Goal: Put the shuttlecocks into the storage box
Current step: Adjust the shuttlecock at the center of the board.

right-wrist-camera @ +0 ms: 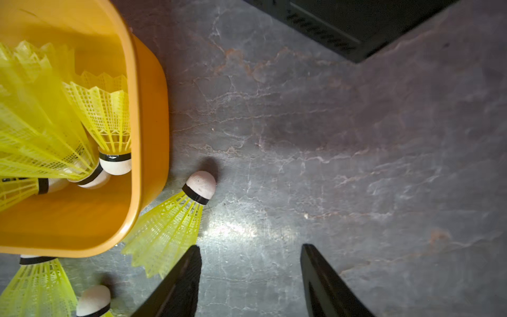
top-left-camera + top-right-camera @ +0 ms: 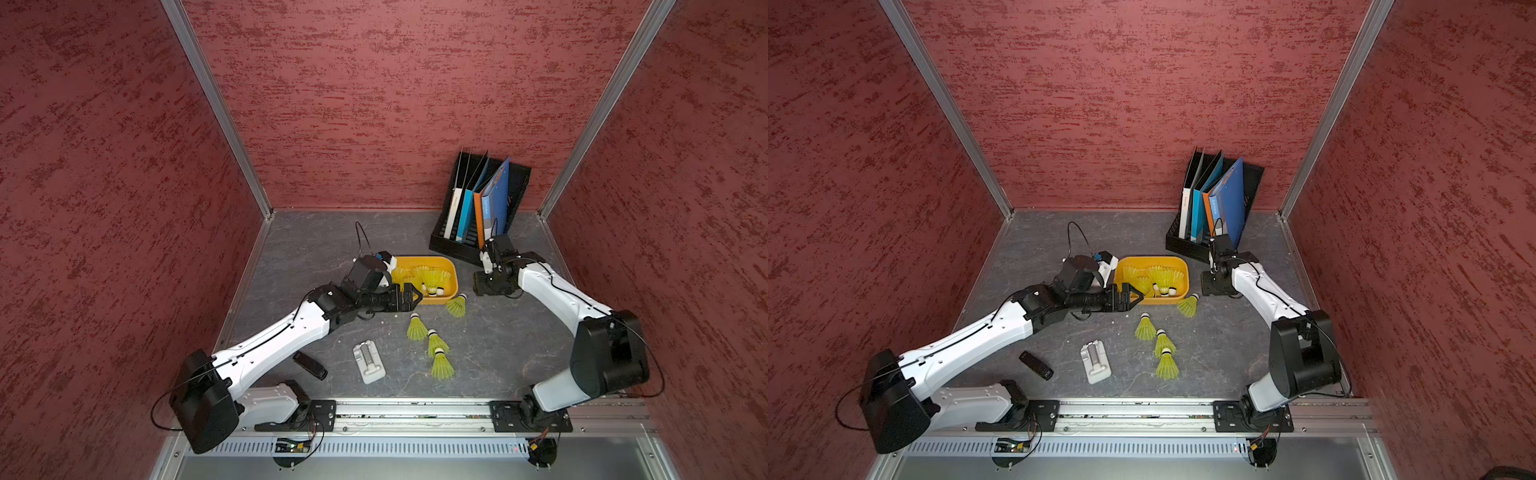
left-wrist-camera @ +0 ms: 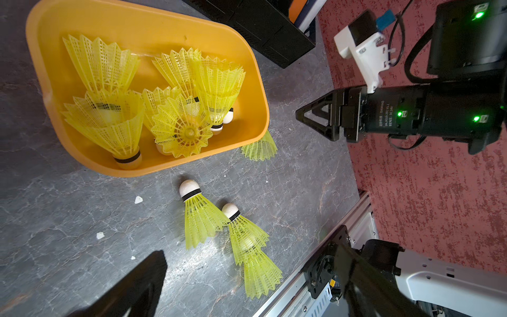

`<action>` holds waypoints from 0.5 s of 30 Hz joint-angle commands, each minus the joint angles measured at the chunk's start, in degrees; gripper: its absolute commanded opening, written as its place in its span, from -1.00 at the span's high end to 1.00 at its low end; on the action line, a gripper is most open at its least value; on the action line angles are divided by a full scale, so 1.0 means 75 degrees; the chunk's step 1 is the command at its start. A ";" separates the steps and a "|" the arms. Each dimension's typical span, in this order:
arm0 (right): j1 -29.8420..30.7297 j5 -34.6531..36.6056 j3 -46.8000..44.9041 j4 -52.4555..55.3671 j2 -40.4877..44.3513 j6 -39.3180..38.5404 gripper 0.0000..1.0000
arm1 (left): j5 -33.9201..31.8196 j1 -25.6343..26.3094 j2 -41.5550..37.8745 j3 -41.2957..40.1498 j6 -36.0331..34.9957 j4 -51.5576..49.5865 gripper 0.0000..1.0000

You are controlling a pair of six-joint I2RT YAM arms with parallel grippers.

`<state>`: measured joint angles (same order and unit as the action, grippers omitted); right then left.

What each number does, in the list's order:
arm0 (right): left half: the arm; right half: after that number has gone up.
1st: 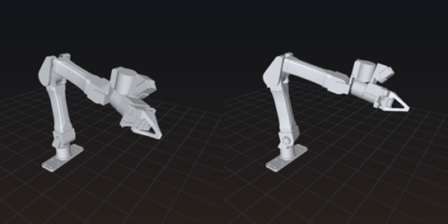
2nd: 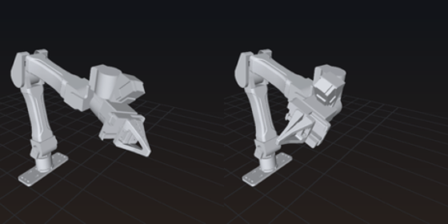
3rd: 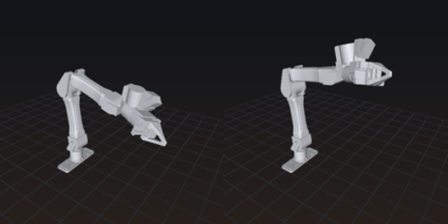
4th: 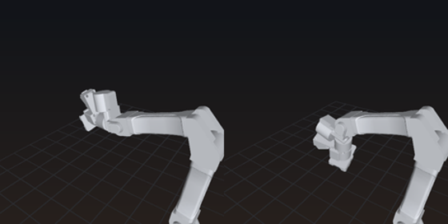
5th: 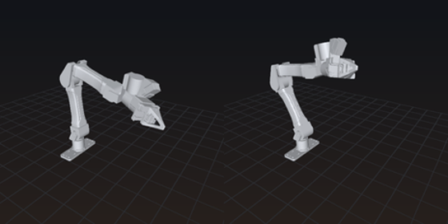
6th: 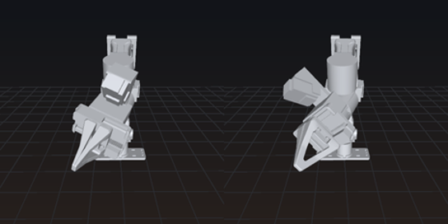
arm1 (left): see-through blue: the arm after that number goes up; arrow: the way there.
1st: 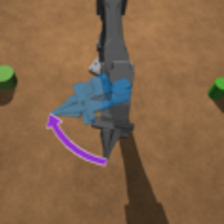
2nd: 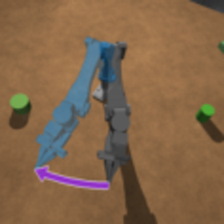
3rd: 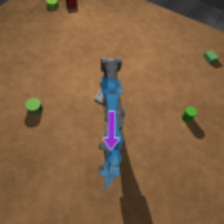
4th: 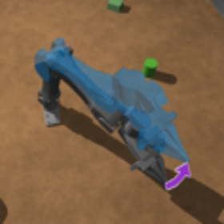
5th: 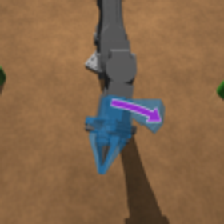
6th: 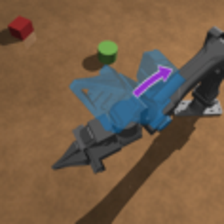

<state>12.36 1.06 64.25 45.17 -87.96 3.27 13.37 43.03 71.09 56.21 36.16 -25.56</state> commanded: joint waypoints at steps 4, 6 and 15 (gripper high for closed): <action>-0.0383 -0.0207 -0.0526 -0.1355 -0.0175 -0.3041 -0.32 | 0.0230 -0.0042 0.0036 0.0155 -0.0353 -0.0092 -0.99; -0.0476 -0.0511 -0.0594 -0.1417 -0.0195 -0.4098 -0.39 | 0.0280 -0.0053 0.0008 0.0162 -0.0397 -0.0141 -0.99; -0.0935 -0.2411 -0.0608 -0.0616 -0.0422 -0.7477 -0.53 | 0.0612 -0.0364 -0.0436 -0.0091 -0.0631 -0.0210 -0.99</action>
<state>5.74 -9.89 59.72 39.18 -89.49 -41.78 16.25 41.01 69.76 56.14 33.43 -26.37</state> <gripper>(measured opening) 0.764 0.996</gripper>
